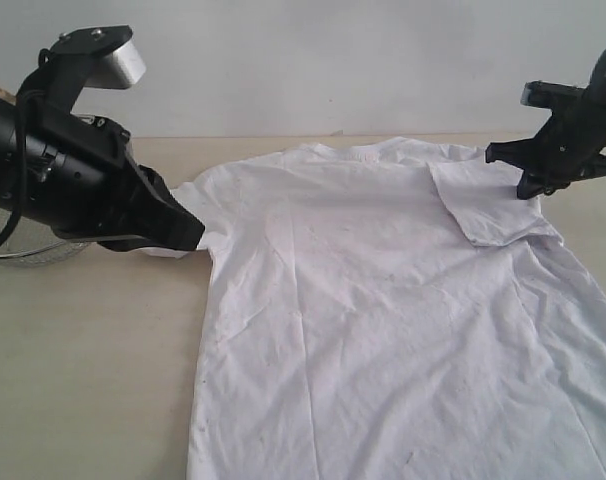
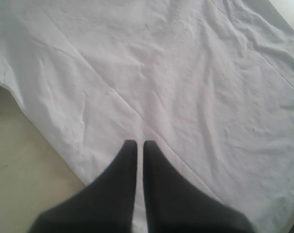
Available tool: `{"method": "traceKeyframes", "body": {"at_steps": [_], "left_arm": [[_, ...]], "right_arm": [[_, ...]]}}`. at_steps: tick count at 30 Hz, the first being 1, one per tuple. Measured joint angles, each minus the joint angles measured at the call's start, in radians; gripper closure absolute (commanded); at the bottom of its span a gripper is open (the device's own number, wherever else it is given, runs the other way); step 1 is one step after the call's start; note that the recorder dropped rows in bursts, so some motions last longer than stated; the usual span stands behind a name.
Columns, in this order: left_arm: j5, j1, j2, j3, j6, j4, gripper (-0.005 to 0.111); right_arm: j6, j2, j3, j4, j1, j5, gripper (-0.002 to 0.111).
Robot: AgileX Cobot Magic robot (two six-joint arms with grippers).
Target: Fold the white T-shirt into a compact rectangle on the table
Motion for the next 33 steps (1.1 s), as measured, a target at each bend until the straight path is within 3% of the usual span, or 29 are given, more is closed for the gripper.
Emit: {"method": "traceKeyframes", "body": {"at_steps": [10, 18, 24, 33], "left_arm": [[0.004, 0.0, 0.0, 0.0, 0.0, 0.0, 0.102], [0.017, 0.0, 0.0, 0.0, 0.0, 0.0, 0.102], [0.017, 0.0, 0.0, 0.0, 0.0, -0.003, 0.102], [0.017, 0.0, 0.0, 0.0, 0.0, -0.021, 0.102]], "right_arm": [[0.023, -0.006, -0.002, -0.02, -0.018, -0.009, 0.108], [-0.033, -0.026, -0.103, 0.109, -0.018, -0.074, 0.108], [-0.035, 0.083, -0.125, 0.078, -0.018, -0.058, 0.108], [0.012, 0.061, -0.193, 0.057, -0.027, -0.003, 0.108]]}}
